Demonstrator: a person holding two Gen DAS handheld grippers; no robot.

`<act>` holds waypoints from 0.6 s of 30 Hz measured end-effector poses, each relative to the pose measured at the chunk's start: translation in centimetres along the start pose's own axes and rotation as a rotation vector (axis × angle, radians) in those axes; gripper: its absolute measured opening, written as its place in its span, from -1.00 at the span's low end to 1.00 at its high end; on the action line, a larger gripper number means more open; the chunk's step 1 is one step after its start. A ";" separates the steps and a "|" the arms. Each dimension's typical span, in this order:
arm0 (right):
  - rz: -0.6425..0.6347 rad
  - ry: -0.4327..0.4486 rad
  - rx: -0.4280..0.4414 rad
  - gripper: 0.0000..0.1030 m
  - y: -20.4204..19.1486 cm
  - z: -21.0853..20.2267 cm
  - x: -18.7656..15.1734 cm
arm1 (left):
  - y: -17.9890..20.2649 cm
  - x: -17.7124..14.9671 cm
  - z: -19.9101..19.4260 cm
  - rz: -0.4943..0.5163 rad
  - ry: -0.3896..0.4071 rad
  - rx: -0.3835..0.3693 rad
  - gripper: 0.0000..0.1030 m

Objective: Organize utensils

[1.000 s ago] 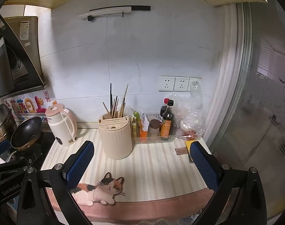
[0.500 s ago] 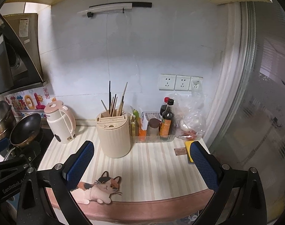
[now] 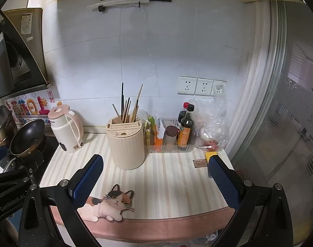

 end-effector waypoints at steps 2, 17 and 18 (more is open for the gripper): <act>-0.004 0.003 -0.003 1.00 0.0 0.0 0.0 | 0.0 0.1 0.1 0.000 0.003 0.001 1.00; 0.014 0.002 -0.013 1.00 0.0 0.2 0.0 | -0.1 0.4 0.1 0.006 0.003 0.000 1.00; 0.013 0.002 -0.011 1.00 0.1 0.2 0.0 | -0.1 0.4 0.1 0.004 0.003 0.002 1.00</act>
Point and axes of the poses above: each gripper's, at about its wrist camera, not at the fingertips, and z roughly the way its jaws point, y to its right, x to its top, the point moved 10 cm from there along z, roughly the way its jaws point, and after that the axes turned 9 degrees about -y, right-handed, at the moved point
